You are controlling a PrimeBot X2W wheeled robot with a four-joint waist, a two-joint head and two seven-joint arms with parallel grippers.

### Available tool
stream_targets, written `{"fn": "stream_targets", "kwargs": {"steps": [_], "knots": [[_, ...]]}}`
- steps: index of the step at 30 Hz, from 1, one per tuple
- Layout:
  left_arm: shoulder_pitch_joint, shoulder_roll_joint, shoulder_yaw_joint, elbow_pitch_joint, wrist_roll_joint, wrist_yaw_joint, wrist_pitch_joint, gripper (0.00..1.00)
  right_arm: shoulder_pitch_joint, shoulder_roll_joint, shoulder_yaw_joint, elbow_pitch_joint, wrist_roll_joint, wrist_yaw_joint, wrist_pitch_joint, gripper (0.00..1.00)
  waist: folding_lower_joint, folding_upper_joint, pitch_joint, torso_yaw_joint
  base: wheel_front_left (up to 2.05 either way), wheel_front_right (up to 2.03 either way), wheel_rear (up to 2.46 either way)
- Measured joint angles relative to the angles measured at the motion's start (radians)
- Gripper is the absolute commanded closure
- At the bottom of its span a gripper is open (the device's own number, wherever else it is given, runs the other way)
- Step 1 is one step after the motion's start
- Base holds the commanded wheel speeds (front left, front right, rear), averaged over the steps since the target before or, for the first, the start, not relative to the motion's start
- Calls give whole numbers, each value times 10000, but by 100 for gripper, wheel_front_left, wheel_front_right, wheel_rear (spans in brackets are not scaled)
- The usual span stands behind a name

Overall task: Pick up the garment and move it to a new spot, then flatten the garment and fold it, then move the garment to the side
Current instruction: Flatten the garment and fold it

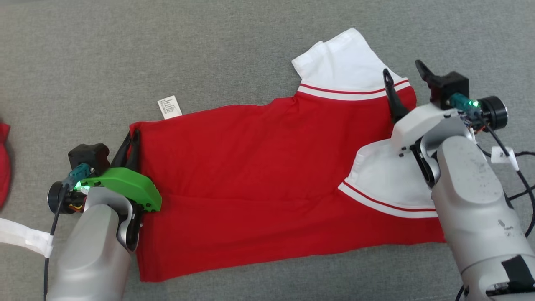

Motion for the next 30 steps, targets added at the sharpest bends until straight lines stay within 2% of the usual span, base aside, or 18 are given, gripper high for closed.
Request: {"fn": "stream_targets", "kwargs": {"steps": [7,11,22,23,24,25,26,30], "knots": [[-55,-65,-349,-1014,-84,0,4,100,-1556,-4,-581,1402,-803,2,953,0,0,0,214,545,0,0,0],[-83,-146,-660,-1421,-232,0,6,100,-2248,-4,-1244,1939,-1503,0,1407,0,0,0,396,918,0,0,0],[-333,-295,-1287,-2173,-640,0,8,100,-3303,0,-3122,2550,-3300,2,2355,0,0,0,1102,1713,0,0,0],[-335,-295,-1310,-2192,-656,0,8,100,-3328,-2,-3262,2594,-3356,2,2424,21,0,0,1150,1753,0,0,0],[-337,-297,-1342,-2209,-700,0,8,100,-3398,2,-3430,2650,-3379,0,2500,55,0,0,1207,1800,0,0,0],[-343,-297,-1363,-2228,-734,0,8,100,-3506,-8,-3522,2725,-3415,0,2568,82,1,0,1257,1840,0,0,0],[-347,-297,-1388,-2238,-752,0,8,100,-3563,-13,-3559,2773,-3459,0,2564,100,1,0,1290,1870,0,0,0],[-353,-268,-1404,-2295,-886,0,8,100,-3647,36,-3862,2761,-3639,2,1912,100,1,0,1391,1925,0,0,0]]}}
